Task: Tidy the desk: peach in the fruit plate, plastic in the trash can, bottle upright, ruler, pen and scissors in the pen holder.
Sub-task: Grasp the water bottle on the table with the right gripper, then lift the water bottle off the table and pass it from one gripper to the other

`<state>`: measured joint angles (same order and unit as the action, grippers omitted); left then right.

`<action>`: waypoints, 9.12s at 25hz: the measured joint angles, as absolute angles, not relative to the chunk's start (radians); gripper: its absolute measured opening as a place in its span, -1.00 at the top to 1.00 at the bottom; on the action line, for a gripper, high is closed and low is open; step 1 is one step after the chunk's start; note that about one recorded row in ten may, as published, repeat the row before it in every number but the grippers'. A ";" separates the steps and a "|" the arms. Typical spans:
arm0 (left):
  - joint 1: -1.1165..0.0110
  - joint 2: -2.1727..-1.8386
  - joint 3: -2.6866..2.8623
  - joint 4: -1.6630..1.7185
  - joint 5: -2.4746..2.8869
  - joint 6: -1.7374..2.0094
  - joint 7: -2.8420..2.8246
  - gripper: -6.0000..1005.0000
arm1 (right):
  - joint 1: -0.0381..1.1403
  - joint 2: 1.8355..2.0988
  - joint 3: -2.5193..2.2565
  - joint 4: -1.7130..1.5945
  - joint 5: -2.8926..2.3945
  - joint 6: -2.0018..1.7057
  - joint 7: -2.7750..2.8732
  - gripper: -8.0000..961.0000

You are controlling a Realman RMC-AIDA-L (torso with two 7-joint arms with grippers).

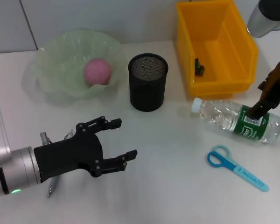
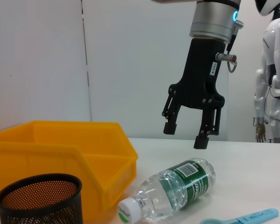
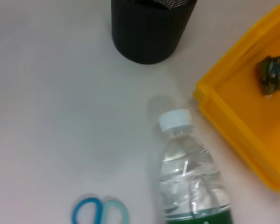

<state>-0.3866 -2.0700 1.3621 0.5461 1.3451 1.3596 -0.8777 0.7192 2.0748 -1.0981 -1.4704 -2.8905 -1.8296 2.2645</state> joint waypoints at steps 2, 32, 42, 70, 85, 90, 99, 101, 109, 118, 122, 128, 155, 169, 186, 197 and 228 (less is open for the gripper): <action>-0.387 -2.070 1.362 0.546 1.345 1.359 -0.878 -0.55 | 0.709 2.076 -1.106 -1.478 -2.903 -1.813 2.252 -0.74; -0.393 -2.066 1.364 0.546 1.345 1.362 -0.880 -0.54 | 0.707 2.077 -1.132 -1.238 -2.918 -1.625 2.252 -0.74; -0.393 -2.066 1.365 0.546 1.345 1.363 -0.881 -0.54 | 0.714 2.072 -1.168 -1.190 -2.919 -1.573 2.278 -0.74; -0.393 -2.066 1.365 0.546 1.347 1.358 -0.881 -0.53 | 0.741 2.067 -1.182 -1.058 -2.919 -1.505 2.301 -0.74; -0.393 -2.068 1.365 0.546 1.347 1.361 -0.881 -0.52 | 0.751 2.063 -1.181 -1.017 -2.919 -1.470 2.321 -0.74; -0.393 -2.068 1.365 0.546 1.347 1.361 -0.880 -0.52 | 0.761 2.053 -1.180 -0.992 -2.919 -1.460 2.346 -0.74; -0.393 -2.068 1.367 0.546 1.347 1.362 -0.879 -0.52 | 0.764 2.049 -1.181 -0.977 -2.919 -1.452 2.349 -0.63; -0.393 -2.068 1.367 0.546 1.347 1.362 -0.879 -0.52 | 0.760 2.051 -1.182 -0.992 -2.919 -1.460 2.347 -0.63; -0.395 -2.068 1.367 0.552 1.347 1.364 -0.879 -0.52 | 0.717 2.068 -1.229 -1.081 -2.919 -1.481 2.345 -0.62; -0.396 -2.068 1.366 0.554 1.341 1.365 -0.880 -0.51 | 0.680 2.077 -1.236 -1.172 -2.912 -1.526 2.343 -0.61; -0.396 -2.068 1.364 0.554 1.340 1.365 -0.880 -0.51 | 0.670 2.079 -1.236 -1.199 -2.909 -1.539 2.343 -0.61; -0.395 -2.068 1.361 0.554 1.339 1.365 -0.880 -0.51 | 0.632 2.080 -1.238 -1.288 -2.817 -1.582 2.330 -0.61; -0.357 -2.068 1.249 0.539 1.243 1.391 -0.870 -0.50 | 0.191 2.085 -1.107 -1.560 -1.978 -1.508 1.837 -0.61; -0.349 -2.068 1.232 0.530 1.163 1.414 -0.880 -0.49 | 0.188 2.082 -1.043 -1.100 -1.639 -1.474 1.295 -0.61; -0.378 -2.072 1.242 0.489 1.134 1.501 -0.886 -0.49 | 0.299 2.080 -1.036 -0.755 -1.505 -1.477 0.983 -0.61; -0.424 -2.072 1.244 0.392 1.067 1.524 -0.889 -0.48 | 0.346 2.082 -1.033 -0.641 -1.501 -1.479 0.890 -0.61; -0.431 -2.079 1.273 0.340 1.050 1.593 -0.807 -0.47 | 0.484 2.085 -1.030 -0.369 -1.455 -1.468 0.687 -0.61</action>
<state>-0.4313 -2.0786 1.2731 0.3404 1.0496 1.5930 -0.8068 0.4838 2.0853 -1.0298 -0.3688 -1.4555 -1.4676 0.6868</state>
